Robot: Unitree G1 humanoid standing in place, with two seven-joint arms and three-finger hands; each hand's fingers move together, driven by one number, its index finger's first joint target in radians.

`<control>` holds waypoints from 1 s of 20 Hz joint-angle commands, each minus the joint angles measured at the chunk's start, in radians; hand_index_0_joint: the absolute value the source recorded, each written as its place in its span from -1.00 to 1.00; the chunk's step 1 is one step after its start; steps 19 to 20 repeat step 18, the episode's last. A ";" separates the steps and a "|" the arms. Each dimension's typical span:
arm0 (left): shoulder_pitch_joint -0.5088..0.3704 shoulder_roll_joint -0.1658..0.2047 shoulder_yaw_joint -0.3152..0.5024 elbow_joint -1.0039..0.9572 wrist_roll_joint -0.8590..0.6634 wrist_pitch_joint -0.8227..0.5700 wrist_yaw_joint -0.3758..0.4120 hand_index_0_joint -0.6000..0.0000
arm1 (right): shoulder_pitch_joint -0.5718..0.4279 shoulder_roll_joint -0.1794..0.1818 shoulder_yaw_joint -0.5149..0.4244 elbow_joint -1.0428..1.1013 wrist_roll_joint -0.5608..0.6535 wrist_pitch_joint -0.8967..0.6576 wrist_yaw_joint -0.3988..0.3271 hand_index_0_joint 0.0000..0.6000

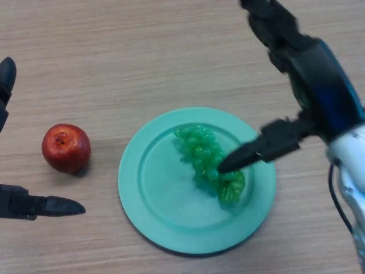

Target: Pick up the green grapes and place it on the plate

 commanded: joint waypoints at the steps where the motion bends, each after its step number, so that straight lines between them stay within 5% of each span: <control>1: -0.026 0.045 0.058 -0.029 -0.057 -0.134 0.021 1.00 | 0.066 -0.011 -0.127 -0.093 0.110 -0.163 -0.006 -1.00; 7: -0.042 0.057 0.050 -0.006 -0.017 -0.149 0.052 1.00 | 0.175 -0.061 -0.187 -0.174 0.192 -0.197 -0.035 -1.00; 20: -0.079 0.078 0.028 -0.064 -0.008 -0.093 0.053 1.00 | 0.229 -0.039 -0.107 -0.260 0.127 -0.145 0.022 -1.00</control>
